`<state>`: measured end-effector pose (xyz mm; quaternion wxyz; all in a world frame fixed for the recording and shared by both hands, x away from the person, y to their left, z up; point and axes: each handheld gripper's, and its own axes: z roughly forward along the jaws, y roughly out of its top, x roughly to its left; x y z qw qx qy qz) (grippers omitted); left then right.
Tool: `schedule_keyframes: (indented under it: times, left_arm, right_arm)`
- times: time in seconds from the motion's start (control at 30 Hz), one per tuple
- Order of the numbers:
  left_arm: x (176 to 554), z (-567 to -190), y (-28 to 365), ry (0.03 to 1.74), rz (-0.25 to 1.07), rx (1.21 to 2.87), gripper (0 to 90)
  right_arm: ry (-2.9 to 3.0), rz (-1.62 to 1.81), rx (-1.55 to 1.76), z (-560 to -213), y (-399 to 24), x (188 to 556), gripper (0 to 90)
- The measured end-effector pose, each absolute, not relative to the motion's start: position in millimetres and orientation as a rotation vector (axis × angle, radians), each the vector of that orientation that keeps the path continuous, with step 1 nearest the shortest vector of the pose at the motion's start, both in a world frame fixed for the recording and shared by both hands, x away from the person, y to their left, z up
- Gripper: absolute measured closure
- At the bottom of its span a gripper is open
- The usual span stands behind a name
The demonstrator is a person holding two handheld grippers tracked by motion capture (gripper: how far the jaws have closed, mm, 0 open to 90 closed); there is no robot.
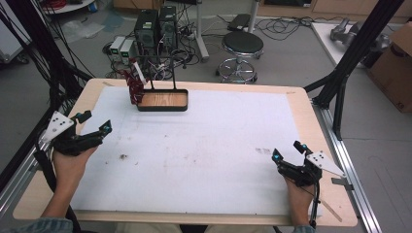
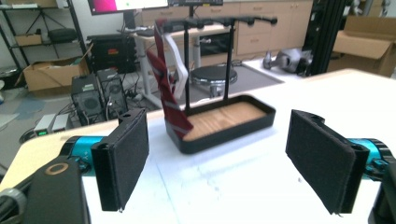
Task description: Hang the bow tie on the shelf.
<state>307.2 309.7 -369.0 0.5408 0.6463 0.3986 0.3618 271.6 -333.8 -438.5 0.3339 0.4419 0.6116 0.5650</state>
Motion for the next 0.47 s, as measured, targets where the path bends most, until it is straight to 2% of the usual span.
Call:
schedule_keyframes:
  times: [0.47]
  left_arm:
    - [297,-390,307,0.982,0.862,1.556,21.2]
  right_arm:
    - [1.599,1.477,1.156,-438,-333,271,11.5]
